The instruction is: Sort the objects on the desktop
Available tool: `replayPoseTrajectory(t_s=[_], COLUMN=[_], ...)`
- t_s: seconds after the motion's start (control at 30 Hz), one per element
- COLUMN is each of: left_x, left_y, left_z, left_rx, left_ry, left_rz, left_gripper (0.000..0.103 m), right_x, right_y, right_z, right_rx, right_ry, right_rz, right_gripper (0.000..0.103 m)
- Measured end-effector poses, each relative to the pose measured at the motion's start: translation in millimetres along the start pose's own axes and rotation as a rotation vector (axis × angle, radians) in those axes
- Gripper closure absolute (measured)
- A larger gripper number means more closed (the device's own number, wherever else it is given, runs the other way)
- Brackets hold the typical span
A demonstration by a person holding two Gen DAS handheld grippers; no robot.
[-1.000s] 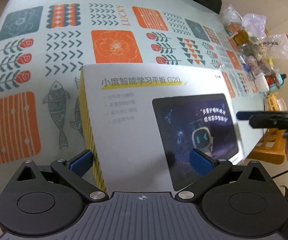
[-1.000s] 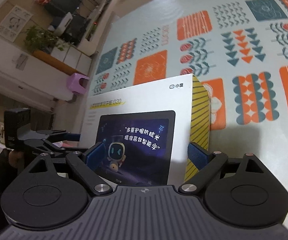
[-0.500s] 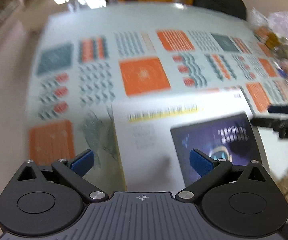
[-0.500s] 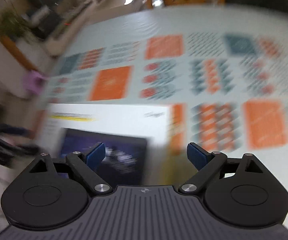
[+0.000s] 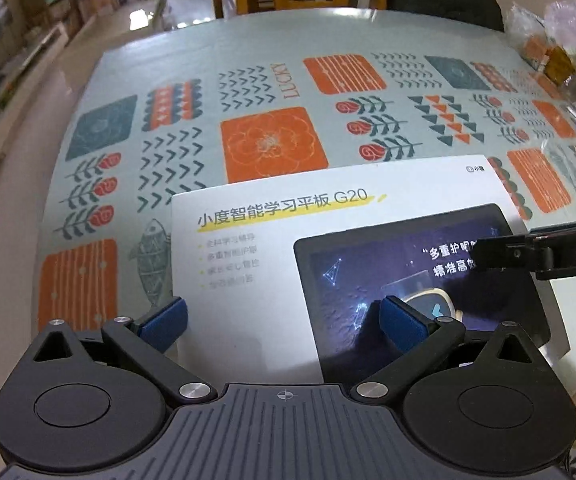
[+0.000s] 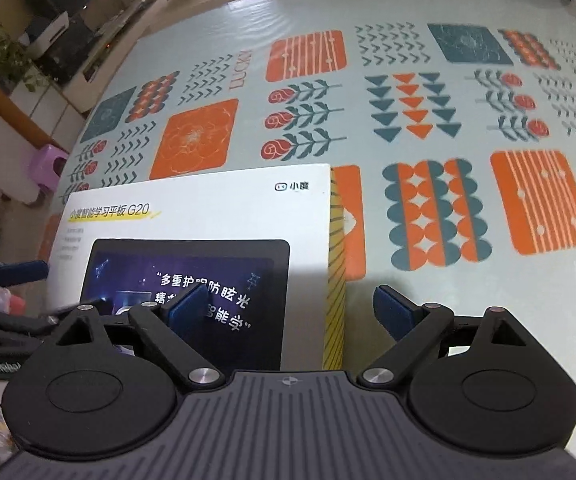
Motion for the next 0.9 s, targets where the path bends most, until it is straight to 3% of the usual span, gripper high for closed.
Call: replayPoseTrajectory(t_s=[0.77,0.9], left_x=[4.2,3.2], left_y=[-6.0,-15.3], left_z=[2.9,-0.7], left_rx=[0.008,0.036], left_ry=[0.030,0.032], left_rz=[0.039,0.033], left_gripper=[0.000,0.000], right_x=[8.4,5.7], right_y=[-6.3,-16.7], right_z=[-3.2,-13.0], right_rx=[0.068,0.135], right_ry=[0.034,0.022], right_rz=[0.070,0.090], right_gripper=[0.000,0.000])
Point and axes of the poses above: each gripper's, at about its wrist camera, not at the fingertips, and y roughly the way its jaws point, z to its right, x to its underside, the point moved 9 cm from there along y, roughly the way its jaws point, and after that the axes turned 3 degrees about z, right-handed, at the moved point
